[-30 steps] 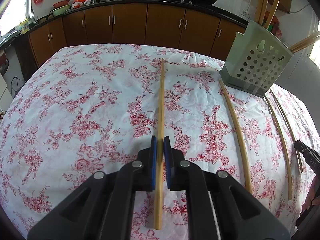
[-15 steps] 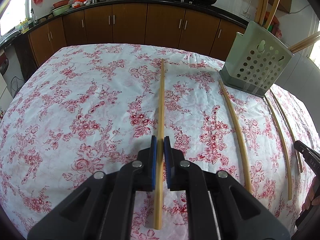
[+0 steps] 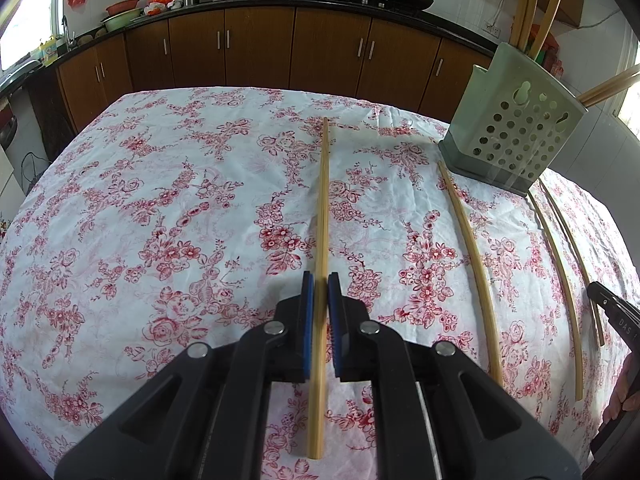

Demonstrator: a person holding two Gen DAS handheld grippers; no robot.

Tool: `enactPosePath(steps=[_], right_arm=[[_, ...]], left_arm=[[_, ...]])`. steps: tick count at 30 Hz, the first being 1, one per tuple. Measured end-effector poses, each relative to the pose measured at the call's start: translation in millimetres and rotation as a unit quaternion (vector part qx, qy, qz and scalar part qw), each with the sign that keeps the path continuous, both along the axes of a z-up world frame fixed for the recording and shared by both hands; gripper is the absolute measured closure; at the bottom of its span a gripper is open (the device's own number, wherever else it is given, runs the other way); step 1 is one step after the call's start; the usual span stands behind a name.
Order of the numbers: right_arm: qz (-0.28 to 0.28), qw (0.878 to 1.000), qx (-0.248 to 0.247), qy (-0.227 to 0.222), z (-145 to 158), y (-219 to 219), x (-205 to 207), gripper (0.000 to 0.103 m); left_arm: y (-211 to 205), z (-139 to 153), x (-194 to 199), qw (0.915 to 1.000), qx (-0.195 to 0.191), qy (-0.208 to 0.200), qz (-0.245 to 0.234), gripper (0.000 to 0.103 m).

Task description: Organize utensils

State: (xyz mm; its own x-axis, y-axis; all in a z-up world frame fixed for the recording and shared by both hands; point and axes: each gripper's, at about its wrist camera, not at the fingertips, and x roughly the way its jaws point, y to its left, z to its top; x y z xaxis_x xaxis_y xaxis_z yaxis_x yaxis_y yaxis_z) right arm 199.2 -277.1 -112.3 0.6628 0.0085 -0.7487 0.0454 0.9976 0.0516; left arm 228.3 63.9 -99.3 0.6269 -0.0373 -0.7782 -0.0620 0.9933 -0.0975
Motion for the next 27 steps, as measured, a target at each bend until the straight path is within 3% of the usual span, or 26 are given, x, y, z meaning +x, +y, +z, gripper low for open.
enactPosePath(steps=[21, 27], right_arm=[[0.000, 1.000, 0.008, 0.000, 0.8, -1.0, -0.4, 0.095], [0.004, 1.000, 0.011, 0.000, 1.1, -0.4, -7.5, 0.095]], left_arm=[[-2.0, 0.7, 0.3, 1.0000, -0.007, 0.000, -0.001, 0.093], [-5.6, 1.7, -10.4, 0.9995, 0.021, 0.011, -0.020, 0.093]])
